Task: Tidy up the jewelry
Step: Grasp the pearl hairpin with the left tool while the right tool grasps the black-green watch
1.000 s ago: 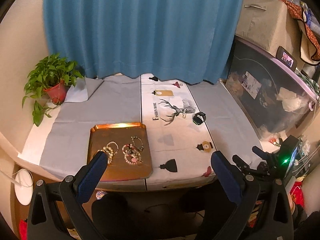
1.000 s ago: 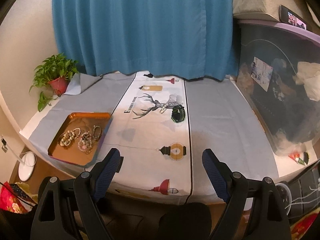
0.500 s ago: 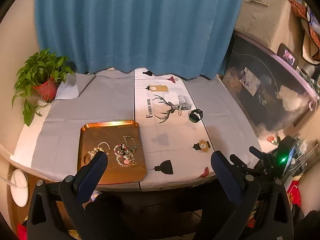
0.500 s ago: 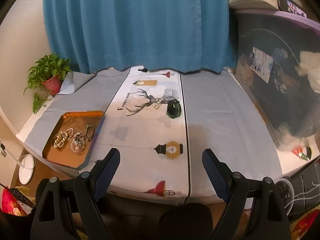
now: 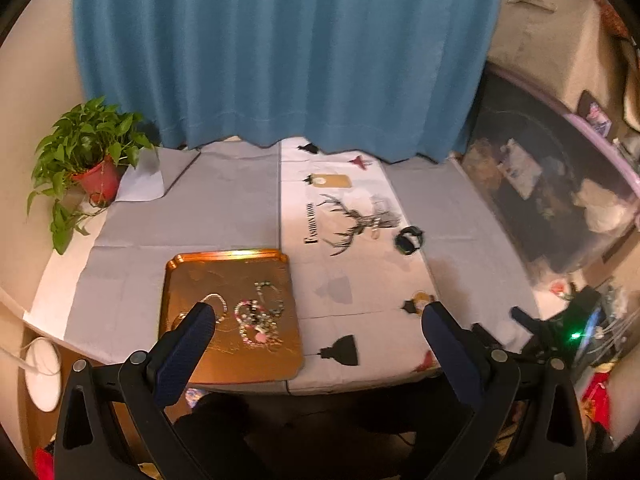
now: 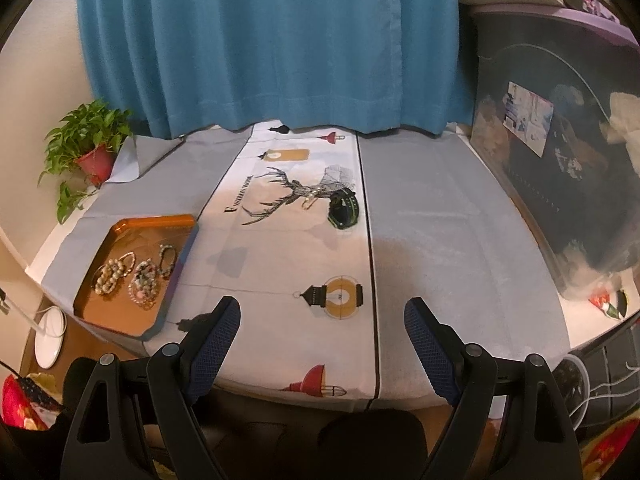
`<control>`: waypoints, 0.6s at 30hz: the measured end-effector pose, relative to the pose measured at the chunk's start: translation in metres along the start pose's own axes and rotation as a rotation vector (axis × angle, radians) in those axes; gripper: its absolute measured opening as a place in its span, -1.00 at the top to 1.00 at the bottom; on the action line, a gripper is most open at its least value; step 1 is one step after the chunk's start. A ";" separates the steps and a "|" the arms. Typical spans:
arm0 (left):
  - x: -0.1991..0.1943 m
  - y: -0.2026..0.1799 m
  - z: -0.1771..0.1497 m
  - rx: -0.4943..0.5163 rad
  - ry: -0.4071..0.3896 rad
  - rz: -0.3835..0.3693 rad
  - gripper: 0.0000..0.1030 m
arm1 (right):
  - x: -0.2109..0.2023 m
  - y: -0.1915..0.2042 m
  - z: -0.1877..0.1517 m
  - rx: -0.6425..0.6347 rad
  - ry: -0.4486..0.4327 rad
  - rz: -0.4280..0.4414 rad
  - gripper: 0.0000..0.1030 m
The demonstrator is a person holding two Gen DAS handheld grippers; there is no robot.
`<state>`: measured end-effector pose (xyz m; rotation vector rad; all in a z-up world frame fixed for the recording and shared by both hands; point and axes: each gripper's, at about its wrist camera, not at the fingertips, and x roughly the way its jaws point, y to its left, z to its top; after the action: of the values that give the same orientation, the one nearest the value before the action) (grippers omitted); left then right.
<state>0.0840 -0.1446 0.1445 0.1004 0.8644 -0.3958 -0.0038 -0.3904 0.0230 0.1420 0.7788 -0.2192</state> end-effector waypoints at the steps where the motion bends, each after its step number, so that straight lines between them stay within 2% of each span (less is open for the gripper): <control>1: 0.008 0.000 0.002 0.006 0.008 0.007 -0.99 | 0.003 -0.001 0.001 0.004 0.000 -0.003 -0.64; 6: 0.071 0.006 0.012 0.017 0.077 0.079 -0.99 | 0.035 -0.010 0.009 0.027 -0.008 -0.029 -0.64; 10: 0.133 0.006 0.025 0.036 0.119 0.097 -0.99 | 0.073 -0.014 0.021 0.029 -0.013 -0.034 -0.65; 13: 0.183 0.002 0.038 0.059 0.132 0.087 -0.99 | 0.119 -0.016 0.030 0.028 0.012 -0.024 -0.65; 16: 0.242 -0.006 0.054 0.055 0.157 0.000 -0.99 | 0.162 -0.020 0.038 0.036 0.036 -0.011 -0.65; 18: 0.273 -0.014 0.063 0.049 0.169 -0.020 -0.98 | 0.187 -0.025 0.042 0.037 0.044 -0.009 -0.65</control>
<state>0.2825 -0.2541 -0.0202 0.1722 1.0231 -0.4314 0.1476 -0.4496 -0.0807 0.1793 0.8193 -0.2395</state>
